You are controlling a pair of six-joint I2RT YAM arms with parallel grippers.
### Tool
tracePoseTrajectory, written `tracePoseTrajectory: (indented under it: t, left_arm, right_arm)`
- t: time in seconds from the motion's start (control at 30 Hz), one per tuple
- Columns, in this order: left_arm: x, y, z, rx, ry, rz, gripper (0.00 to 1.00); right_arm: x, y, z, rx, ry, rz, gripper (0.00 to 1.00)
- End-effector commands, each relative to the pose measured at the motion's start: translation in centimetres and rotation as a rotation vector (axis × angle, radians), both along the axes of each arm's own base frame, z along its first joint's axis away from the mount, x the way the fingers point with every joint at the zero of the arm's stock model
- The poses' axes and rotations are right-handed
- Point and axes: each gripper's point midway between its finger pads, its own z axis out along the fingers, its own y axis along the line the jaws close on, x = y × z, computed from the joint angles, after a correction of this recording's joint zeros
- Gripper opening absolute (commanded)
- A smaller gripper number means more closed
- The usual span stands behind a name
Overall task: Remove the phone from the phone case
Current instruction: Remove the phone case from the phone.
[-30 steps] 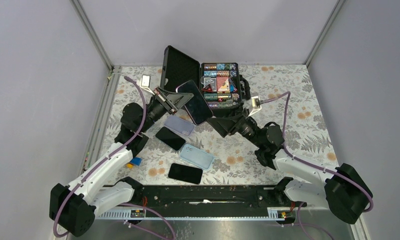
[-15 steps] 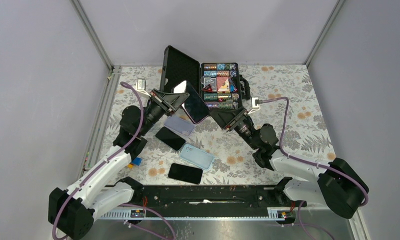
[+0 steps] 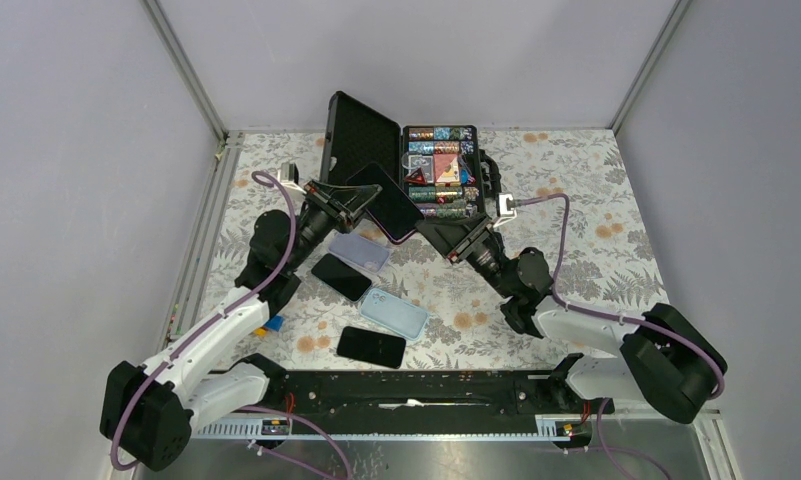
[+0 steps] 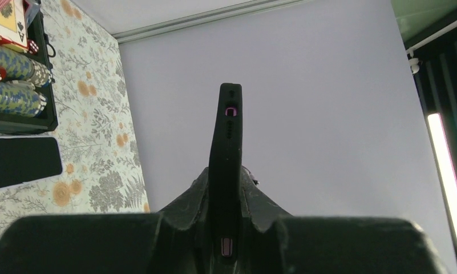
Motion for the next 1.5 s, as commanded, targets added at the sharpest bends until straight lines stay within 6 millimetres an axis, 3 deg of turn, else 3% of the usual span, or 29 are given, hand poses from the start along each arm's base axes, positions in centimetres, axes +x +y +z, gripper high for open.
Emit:
tracePoseTrajectory:
  t: [0.0, 0.2, 0.7, 1.03, 1.47]
  left_arm:
    - [-0.3, 1.0, 4.7, -0.184, -0.063, 0.021, 0.00]
    - [0.1, 1.5, 4.0, -0.210, -0.015, 0.048, 0.00]
    - [0.0, 1.4, 4.5, -0.303, 0.049, 0.013, 0.00]
    - [-0.8, 2.1, 5.8, -0.363, -0.009, 0.006, 0.00]
    - [-1.0, 2.6, 6.1, -0.403, -0.028, 0.007, 0.00]
  right_arm:
    - [-1.3, 0.0, 2.0, 0.068, -0.082, 0.039, 0.71]
    - [-1.0, 0.3, 1.4, 0.045, -0.093, 0.034, 0.71]
    - [0.7, 1.5, 0.7, 0.043, -0.049, 0.019, 0.71]
    - [2.2, 3.3, -2.5, 0.059, 0.116, 0.077, 0.48]
    - [3.0, 3.1, -4.2, 0.050, 0.182, 0.044, 0.31]
